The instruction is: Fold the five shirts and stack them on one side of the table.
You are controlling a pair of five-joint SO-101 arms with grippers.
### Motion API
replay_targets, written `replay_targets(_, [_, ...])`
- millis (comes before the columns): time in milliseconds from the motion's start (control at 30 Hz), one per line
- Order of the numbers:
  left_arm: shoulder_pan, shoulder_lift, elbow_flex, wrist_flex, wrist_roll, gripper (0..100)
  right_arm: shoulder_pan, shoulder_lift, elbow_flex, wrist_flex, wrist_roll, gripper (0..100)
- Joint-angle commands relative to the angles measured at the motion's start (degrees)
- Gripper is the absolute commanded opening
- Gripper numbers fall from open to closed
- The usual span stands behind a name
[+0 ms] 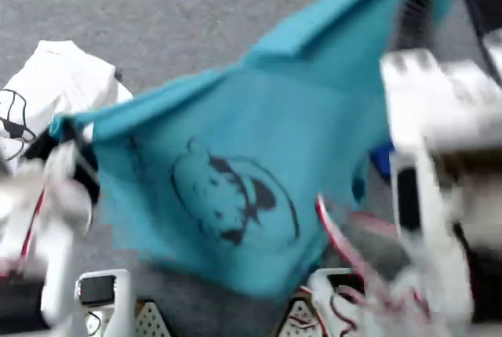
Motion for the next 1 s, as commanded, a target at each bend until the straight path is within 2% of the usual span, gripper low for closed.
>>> replay_targets(0, [0.26,7.34,4.22,-17.32,-0.53,2,-2.15,4.18,14.73,-10.99,3.34,0.2])
replay_targets(100, [-1.58,17.01,4.22,-29.63,-0.35,2,-2.33,9.36,19.91,-17.14,4.66,0.2])
replay_targets(200, [-3.52,27.56,0.62,-37.19,-0.26,2,-2.42,16.31,19.91,-20.48,4.66,0.2])
replay_targets(367, [-3.52,43.3,-10.11,-38.51,-0.44,2,-2.07,30.9,14.55,-25.85,4.66,0.2])
replay_targets(500, [-3.43,54.81,-20.22,-38.15,-0.18,2,-2.42,43.38,1.01,-25.41,4.31,0.2])
replay_targets(600, [-3.43,61.49,-25.32,-37.98,-0.18,2,-3.3,52.53,-11.38,-20.75,4.4,0.2])
replay_targets(800, [-3.34,69.76,-27.08,-37.36,-0.44,2,-2.95,67.56,-32.31,-3.78,4.57,0.2])
replay_targets(967, [-3.34,71.08,-27.6,-28.92,-0.53,2,-2.86,73.1,-47.96,15.91,5.8,0.2])
